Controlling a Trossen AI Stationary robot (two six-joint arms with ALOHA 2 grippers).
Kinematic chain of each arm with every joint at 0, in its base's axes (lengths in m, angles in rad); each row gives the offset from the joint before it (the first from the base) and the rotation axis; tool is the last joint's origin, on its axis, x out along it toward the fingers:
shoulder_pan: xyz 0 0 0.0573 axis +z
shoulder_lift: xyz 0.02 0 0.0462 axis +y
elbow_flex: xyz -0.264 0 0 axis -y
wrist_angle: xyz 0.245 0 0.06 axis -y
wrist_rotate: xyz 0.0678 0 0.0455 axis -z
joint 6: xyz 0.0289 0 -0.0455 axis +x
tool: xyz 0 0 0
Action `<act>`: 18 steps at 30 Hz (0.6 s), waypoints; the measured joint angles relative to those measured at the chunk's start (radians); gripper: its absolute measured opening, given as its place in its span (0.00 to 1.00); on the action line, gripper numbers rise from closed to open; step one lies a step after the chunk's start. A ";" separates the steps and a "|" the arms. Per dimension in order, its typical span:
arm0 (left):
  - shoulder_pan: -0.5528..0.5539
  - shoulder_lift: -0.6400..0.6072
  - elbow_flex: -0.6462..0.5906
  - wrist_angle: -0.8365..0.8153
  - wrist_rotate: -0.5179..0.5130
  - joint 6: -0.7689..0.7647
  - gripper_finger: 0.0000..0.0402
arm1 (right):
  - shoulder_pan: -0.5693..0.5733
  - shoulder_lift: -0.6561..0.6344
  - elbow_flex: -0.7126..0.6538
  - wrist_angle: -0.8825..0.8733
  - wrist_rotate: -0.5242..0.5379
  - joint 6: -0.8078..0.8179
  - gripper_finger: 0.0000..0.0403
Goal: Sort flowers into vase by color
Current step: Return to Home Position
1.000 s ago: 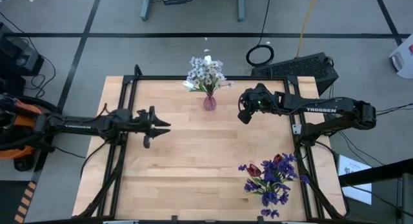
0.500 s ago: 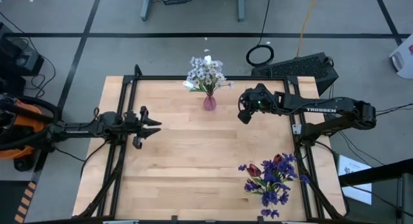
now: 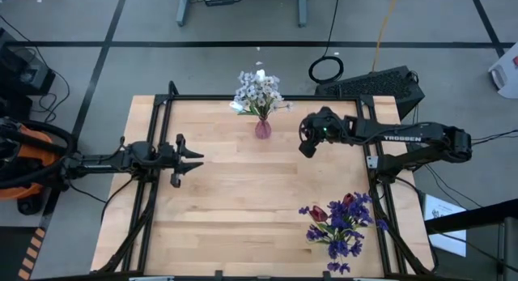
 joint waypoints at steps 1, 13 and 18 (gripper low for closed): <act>0.000 0.001 0.000 0.000 0.000 -0.001 0.31 | 0.000 0.000 -0.007 0.002 -0.001 -0.002 0.00; 0.000 0.001 -0.001 0.000 0.003 -0.002 0.31 | 0.013 0.000 -0.254 0.356 -0.155 0.024 0.00; 0.000 0.001 -0.001 0.000 0.005 -0.002 0.31 | 0.073 -0.005 -0.328 0.422 -0.116 0.094 0.00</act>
